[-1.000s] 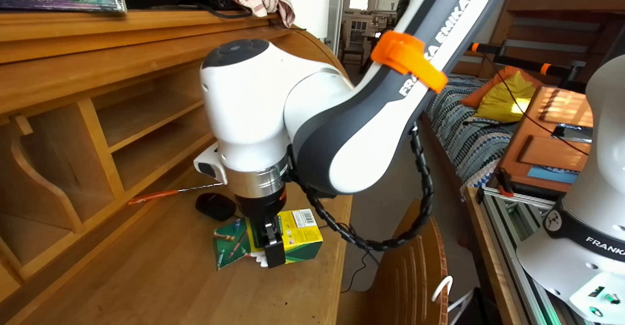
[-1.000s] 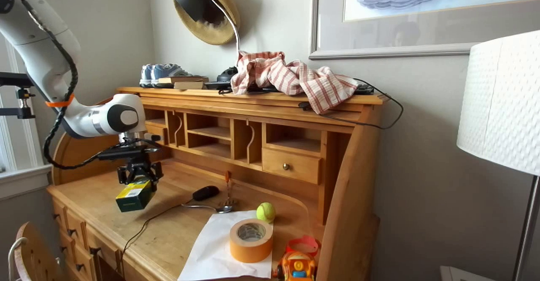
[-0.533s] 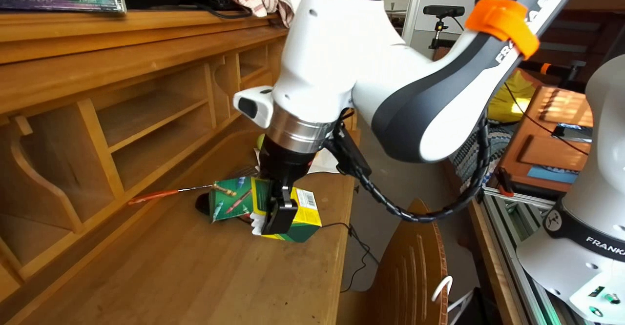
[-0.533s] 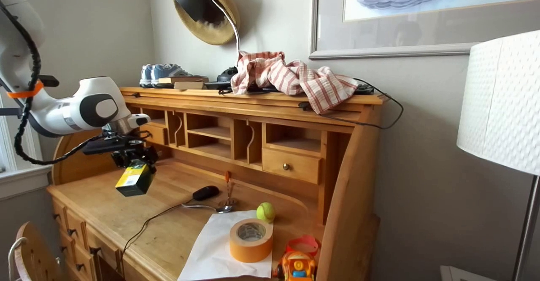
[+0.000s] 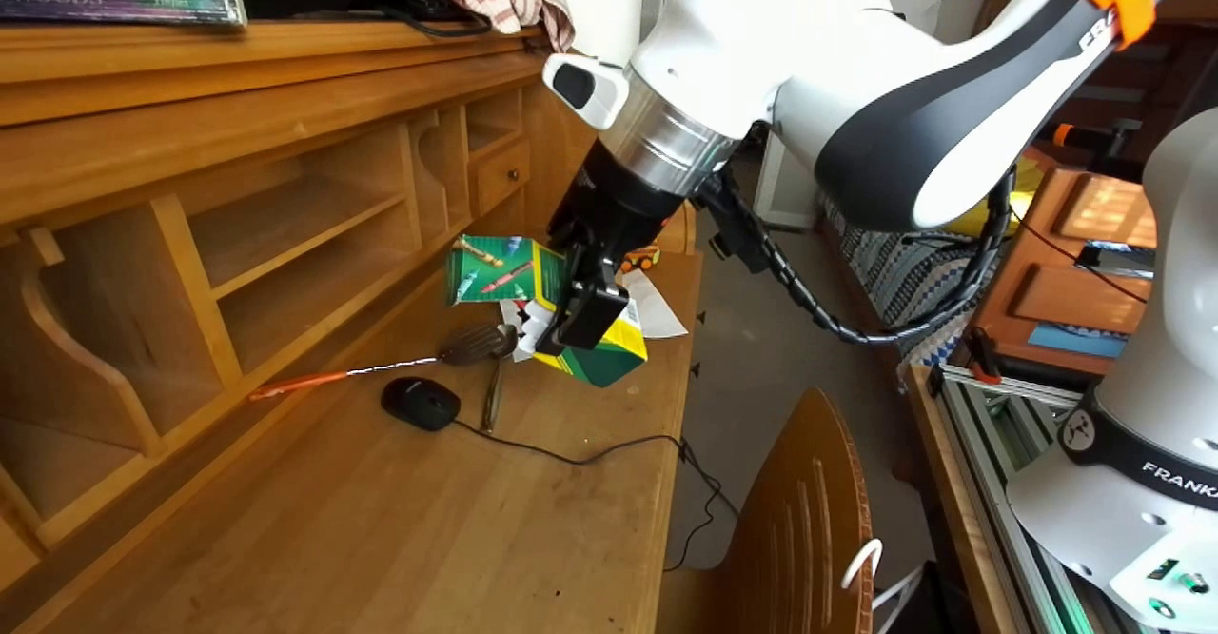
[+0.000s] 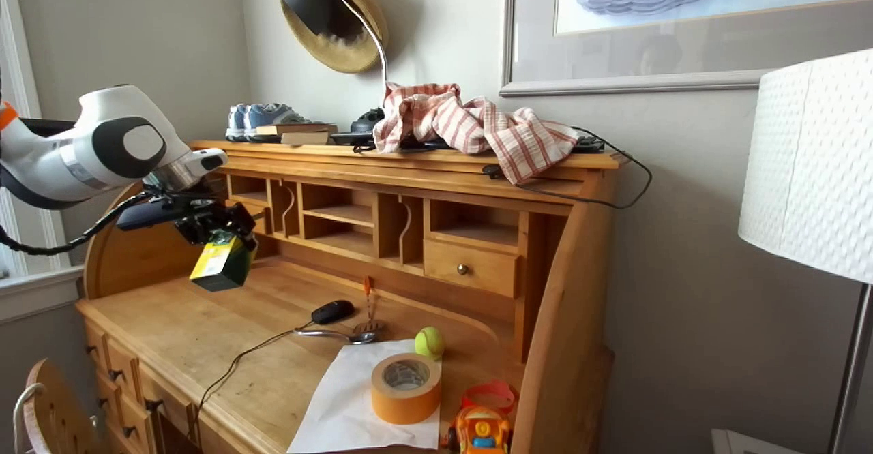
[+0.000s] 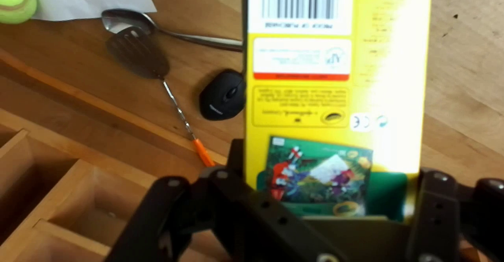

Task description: Put the box of crayons on top

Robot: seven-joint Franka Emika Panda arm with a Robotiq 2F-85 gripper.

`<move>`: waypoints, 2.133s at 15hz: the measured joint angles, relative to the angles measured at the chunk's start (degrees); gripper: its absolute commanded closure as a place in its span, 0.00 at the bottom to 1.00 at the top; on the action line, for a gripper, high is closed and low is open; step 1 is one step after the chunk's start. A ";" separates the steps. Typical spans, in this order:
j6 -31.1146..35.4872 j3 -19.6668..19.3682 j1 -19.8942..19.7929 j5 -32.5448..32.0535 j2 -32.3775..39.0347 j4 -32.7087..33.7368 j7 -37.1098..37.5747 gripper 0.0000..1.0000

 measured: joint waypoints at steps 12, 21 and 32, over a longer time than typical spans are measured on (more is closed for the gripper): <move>-3.71 3.74 -6.05 -12.14 -16.76 -1.62 14.14 0.20; -3.09 8.29 -12.87 -17.95 -20.68 1.22 23.35 0.45; 10.63 20.47 -28.20 -29.20 -26.88 15.80 41.94 0.20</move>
